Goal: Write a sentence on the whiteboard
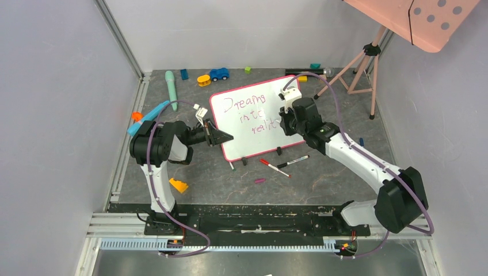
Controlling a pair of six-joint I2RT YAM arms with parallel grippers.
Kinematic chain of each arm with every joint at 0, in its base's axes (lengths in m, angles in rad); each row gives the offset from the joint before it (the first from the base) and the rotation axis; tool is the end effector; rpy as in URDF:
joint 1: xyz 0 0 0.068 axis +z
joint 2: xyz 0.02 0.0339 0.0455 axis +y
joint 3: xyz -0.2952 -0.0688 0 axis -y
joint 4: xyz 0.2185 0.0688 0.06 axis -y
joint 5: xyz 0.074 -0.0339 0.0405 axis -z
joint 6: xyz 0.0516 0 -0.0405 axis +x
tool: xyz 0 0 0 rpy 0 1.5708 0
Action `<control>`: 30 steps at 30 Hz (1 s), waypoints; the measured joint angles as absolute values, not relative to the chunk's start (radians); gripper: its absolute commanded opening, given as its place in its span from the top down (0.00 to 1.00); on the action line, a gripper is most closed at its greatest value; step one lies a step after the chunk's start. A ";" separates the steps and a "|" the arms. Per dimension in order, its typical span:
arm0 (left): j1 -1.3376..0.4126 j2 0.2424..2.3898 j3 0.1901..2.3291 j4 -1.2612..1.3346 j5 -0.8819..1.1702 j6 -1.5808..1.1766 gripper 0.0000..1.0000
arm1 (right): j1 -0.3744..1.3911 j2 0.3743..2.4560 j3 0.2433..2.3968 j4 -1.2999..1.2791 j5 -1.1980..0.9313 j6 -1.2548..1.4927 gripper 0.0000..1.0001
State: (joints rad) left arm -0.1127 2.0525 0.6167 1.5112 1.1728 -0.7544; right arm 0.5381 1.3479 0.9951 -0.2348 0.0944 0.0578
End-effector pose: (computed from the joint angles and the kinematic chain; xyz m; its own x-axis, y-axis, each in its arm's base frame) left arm 0.3319 -0.0854 0.1738 -0.6008 -0.1991 -0.7742 0.7486 0.1995 -0.6323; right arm 0.2471 0.1418 0.3127 -0.5008 -0.2319 -0.8339 -0.4146 0.9100 -0.0041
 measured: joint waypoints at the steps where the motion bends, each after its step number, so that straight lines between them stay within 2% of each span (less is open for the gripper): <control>1: -0.113 2.053 0.617 1.511 1.173 -0.754 0.98 | 0.538 1.352 0.997 -0.233 0.094 0.058 1.00; 30: -0.113 2.053 0.617 1.511 1.172 -0.755 0.98 | 0.525 1.323 0.914 -0.223 0.108 0.089 1.00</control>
